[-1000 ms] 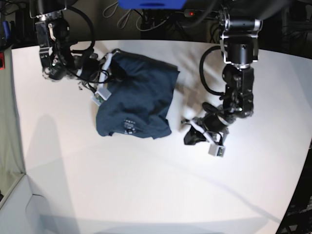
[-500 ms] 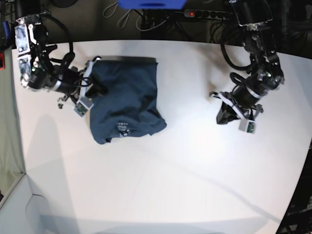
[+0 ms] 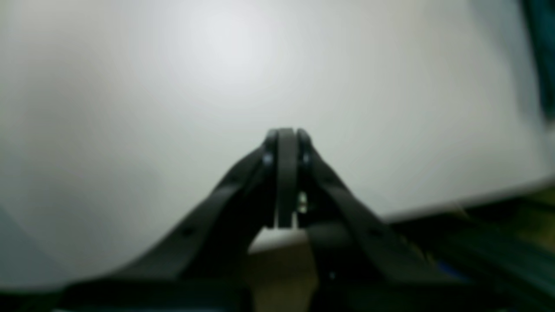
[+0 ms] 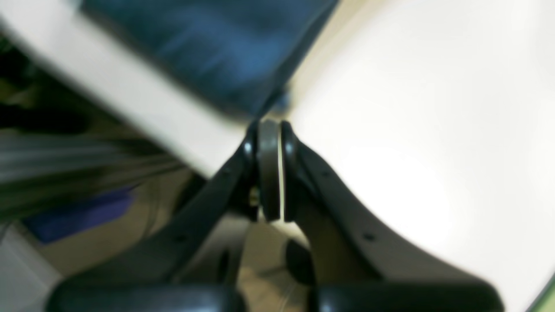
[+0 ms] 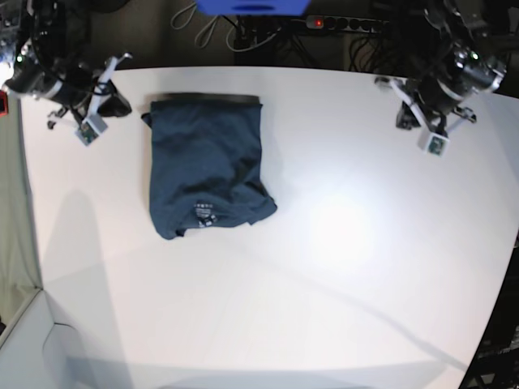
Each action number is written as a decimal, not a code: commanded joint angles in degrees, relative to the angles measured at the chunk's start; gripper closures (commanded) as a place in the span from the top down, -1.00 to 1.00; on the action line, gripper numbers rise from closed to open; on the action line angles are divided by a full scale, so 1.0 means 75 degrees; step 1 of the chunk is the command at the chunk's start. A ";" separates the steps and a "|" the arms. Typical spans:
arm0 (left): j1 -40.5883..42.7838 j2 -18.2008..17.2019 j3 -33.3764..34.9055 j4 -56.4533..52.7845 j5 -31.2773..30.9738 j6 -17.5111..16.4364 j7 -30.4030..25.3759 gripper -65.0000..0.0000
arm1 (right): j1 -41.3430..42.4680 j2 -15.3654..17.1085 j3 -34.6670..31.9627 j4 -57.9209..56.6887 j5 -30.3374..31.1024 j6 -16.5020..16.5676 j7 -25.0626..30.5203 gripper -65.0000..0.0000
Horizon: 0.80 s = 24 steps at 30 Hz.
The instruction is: Layout the t-shirt on the table in an organized manner, then fold the t-shirt properly
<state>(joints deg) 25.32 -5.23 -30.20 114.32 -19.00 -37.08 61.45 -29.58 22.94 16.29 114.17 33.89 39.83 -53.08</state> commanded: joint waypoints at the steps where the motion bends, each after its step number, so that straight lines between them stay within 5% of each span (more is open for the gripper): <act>1: 0.0275 -0.0046 -0.0012 0.0106 -0.0062 0.0003 -0.0053 -1.00 | -0.0281 0.0183 0.0271 0.0127 0.0024 0.0022 0.0167 -1.00; 7: 0.1482 -0.0046 -0.0024 -0.0081 -0.0039 0.0015 -0.0440 -1.00 | -0.1828 -0.0169 0.0377 0.0103 -0.1453 0.0022 0.1257 -1.00; 12: 0.1940 -0.0058 0.0340 -0.1957 0.0031 0.0015 -0.2116 -1.00 | -0.2286 -0.1283 0.0307 -0.0412 -0.4056 0.0022 0.2465 -1.00; 15: 0.1775 -0.0269 0.1055 -0.3504 0.0805 0.0015 -0.3382 -1.00 | -0.2250 -0.1775 0.0295 -0.1139 -0.5064 0.0022 0.3215 -1.00; 18: 0.1424 -0.0316 0.1711 -0.5391 0.1579 0.0062 -0.4706 -1.00 | -0.2121 -0.1986 0.0201 -0.2135 -0.5474 0.0022 0.3766 -1.00; 24: 0.0158 -0.0328 0.2156 -0.8872 0.1954 0.0085 -0.6113 -1.00 | -0.1289 -0.1998 -0.0280 -0.4808 -0.5521 0.0022 0.4528 -1.00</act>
<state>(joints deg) 26.15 -7.18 -13.98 46.92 -3.46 -35.86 16.29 -38.52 7.60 14.00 77.06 -7.90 39.79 -19.51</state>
